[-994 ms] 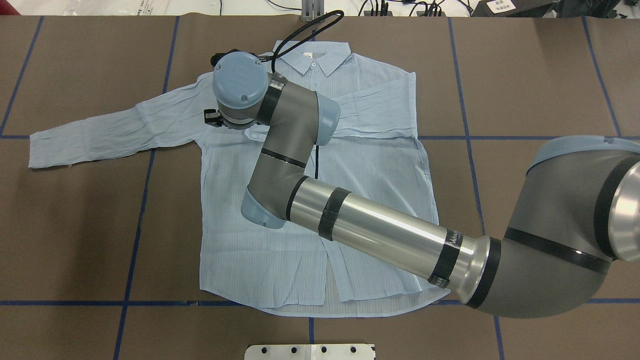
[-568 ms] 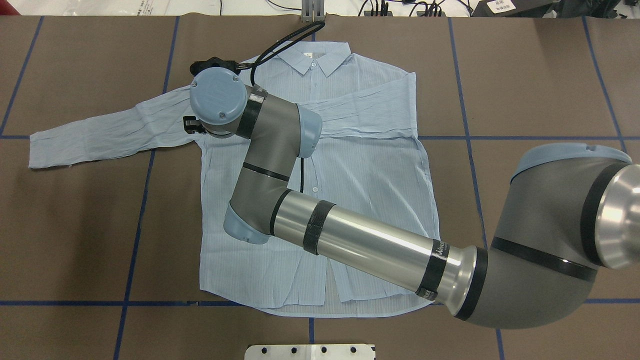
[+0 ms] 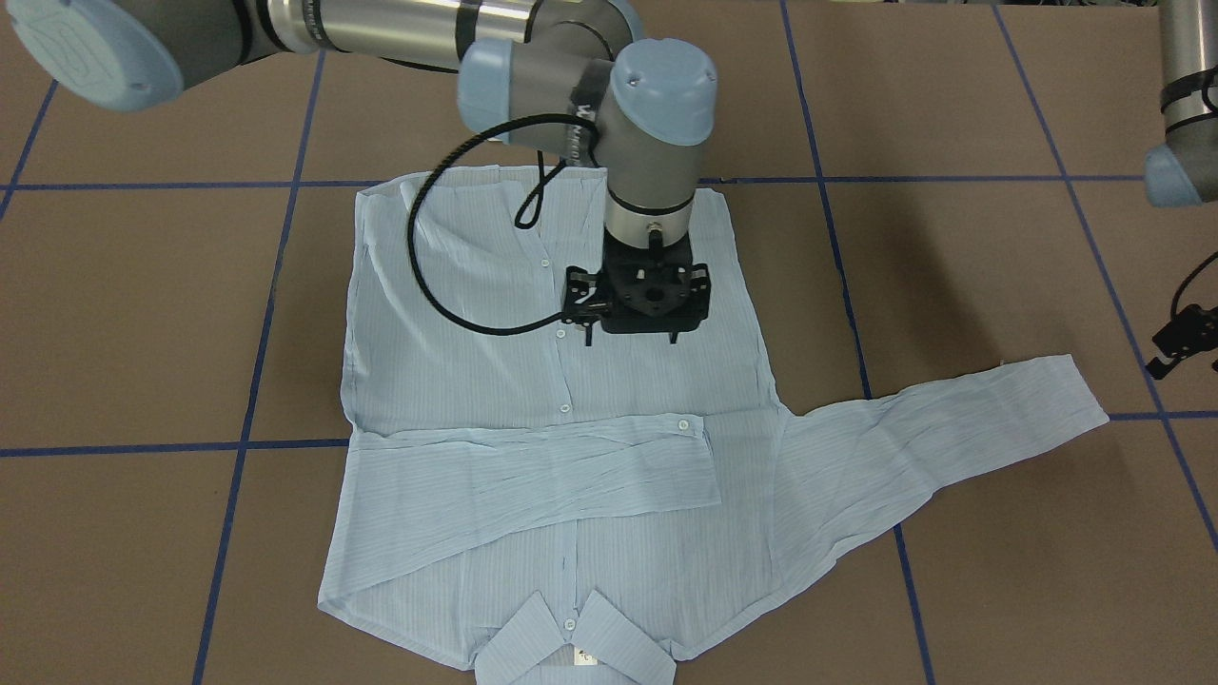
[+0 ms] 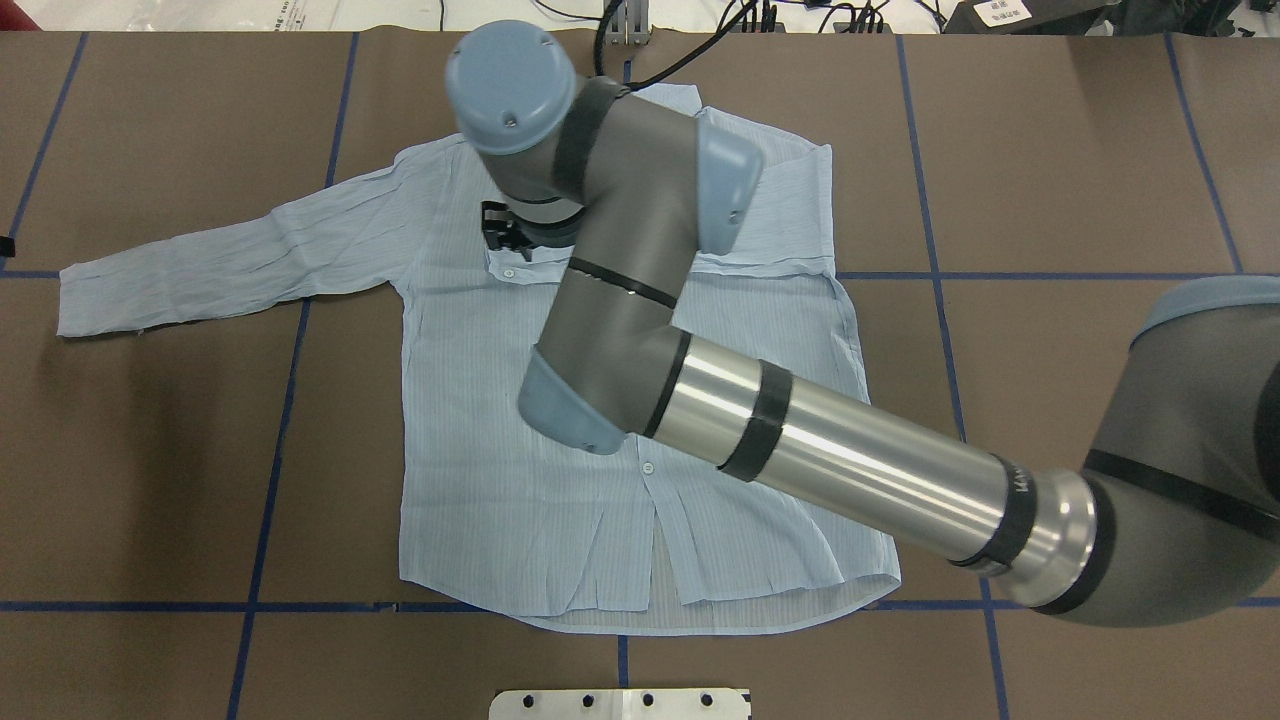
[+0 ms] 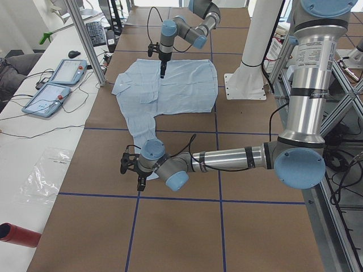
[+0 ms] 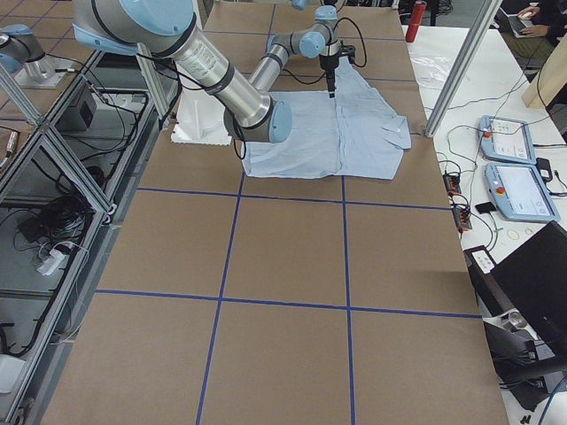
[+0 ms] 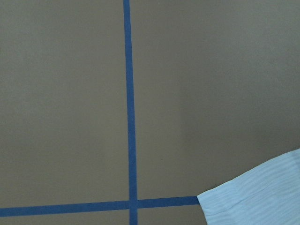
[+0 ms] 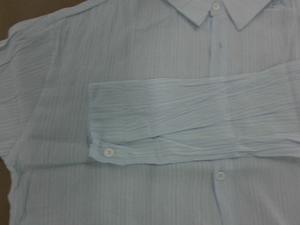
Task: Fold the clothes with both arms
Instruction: 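Carry the held sleeve with the right gripper across the shirt body, then release the sleeve and raise the right gripper while the left gripper grasps the other cuff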
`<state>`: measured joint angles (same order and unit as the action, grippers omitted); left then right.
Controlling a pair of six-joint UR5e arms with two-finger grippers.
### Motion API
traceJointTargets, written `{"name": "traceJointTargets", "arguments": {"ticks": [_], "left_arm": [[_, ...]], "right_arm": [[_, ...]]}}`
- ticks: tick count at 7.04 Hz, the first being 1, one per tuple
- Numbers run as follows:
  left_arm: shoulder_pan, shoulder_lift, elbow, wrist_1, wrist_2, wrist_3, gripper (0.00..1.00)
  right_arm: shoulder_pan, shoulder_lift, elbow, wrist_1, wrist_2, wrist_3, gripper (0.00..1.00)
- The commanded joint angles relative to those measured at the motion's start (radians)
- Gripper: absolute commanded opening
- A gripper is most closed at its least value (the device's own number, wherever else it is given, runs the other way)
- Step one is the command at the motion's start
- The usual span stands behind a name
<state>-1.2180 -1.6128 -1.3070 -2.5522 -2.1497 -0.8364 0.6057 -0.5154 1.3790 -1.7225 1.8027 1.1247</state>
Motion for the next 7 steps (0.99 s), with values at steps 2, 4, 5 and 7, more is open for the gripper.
{"name": "traceJointTargets", "arguments": {"ticks": [2, 4, 5, 7], "left_arm": [[0.196, 0.092, -0.092, -0.095, 0.166, -0.294, 0.90], [0.215, 0.108, -0.094, -0.088, 0.200, -0.294, 0.74], [0.216, 0.108, -0.089, -0.088, 0.205, -0.294, 0.68], [0.218, 0.099, -0.083, -0.080, 0.208, -0.294, 0.64]], "right_arm": [[0.168, -0.355, 0.348, -0.085, 0.145, -0.280, 1.00], [0.193, -0.409, 0.396, -0.080, 0.196, -0.307, 1.00], [0.193, -0.413, 0.400, -0.081, 0.196, -0.306, 1.00], [0.195, -0.422, 0.402, -0.078, 0.198, -0.306, 1.00]]}}
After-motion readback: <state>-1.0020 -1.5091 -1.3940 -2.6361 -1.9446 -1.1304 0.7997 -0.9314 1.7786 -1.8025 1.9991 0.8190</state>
